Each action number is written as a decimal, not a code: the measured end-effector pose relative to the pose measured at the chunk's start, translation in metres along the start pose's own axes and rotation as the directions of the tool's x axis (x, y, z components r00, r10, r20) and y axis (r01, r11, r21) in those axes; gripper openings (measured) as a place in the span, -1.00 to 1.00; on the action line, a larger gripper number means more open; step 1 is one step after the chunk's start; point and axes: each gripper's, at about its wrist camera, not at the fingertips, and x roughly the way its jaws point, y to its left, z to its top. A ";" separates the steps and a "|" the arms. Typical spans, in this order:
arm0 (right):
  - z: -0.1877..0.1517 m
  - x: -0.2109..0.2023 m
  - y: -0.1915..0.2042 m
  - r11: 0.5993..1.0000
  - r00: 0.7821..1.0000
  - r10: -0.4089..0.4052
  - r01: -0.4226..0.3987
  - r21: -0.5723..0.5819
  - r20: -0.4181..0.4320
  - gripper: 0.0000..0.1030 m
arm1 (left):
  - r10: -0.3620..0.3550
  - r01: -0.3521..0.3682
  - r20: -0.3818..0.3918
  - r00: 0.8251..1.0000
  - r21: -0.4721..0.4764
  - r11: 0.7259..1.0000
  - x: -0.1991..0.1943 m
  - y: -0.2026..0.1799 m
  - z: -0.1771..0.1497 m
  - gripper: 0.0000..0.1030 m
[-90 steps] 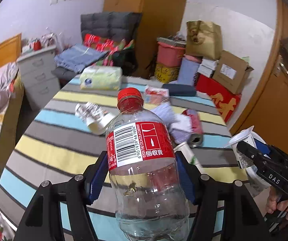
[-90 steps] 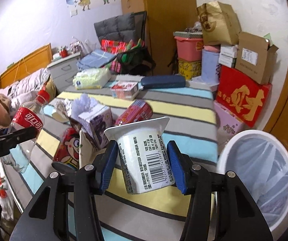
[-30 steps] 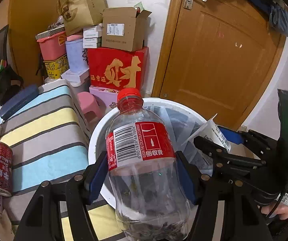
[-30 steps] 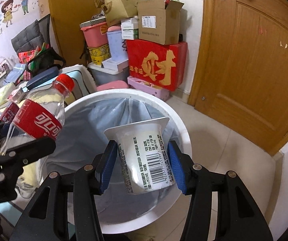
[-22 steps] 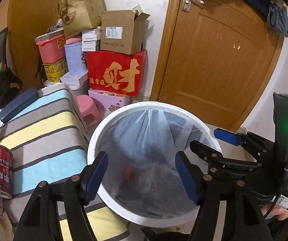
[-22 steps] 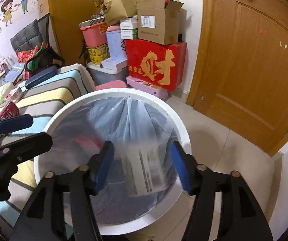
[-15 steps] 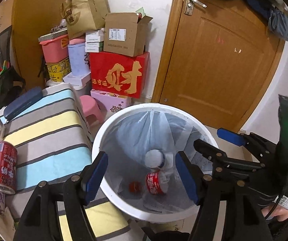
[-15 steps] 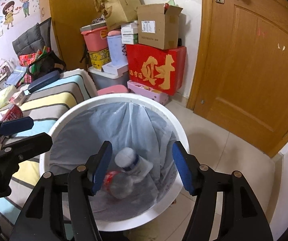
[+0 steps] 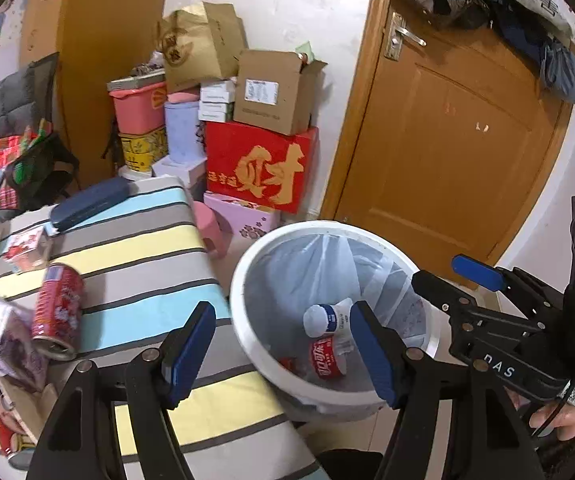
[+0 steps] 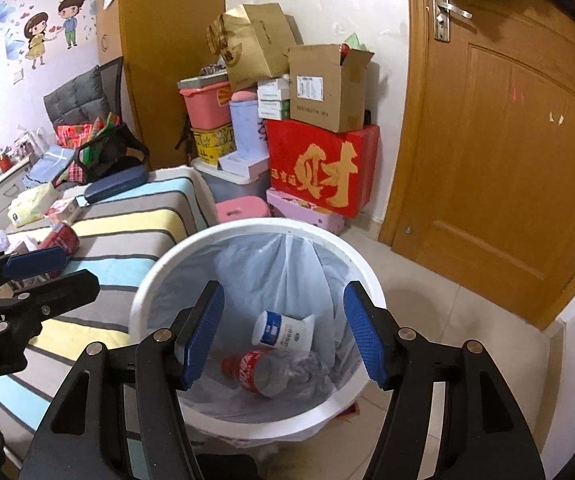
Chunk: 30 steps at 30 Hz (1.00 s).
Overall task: Collect trash
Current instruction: 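Open both tools to drop the bottle and cup into the bin, then grasp the red can with the left tool while the right tool grasps the white paper bag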
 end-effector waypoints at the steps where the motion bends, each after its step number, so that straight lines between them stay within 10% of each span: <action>1: 0.000 -0.002 0.002 1.000 1.000 0.002 -0.002 0.001 0.004 0.24 | 0.002 -0.002 0.005 1.000 -0.003 1.000 -0.004 0.003 -0.001 0.35; 30: -0.007 0.001 0.123 0.972 0.976 0.217 -0.215 -0.099 0.012 0.24 | 0.333 -0.304 0.071 0.940 -0.262 0.916 -0.138 0.178 -0.067 0.39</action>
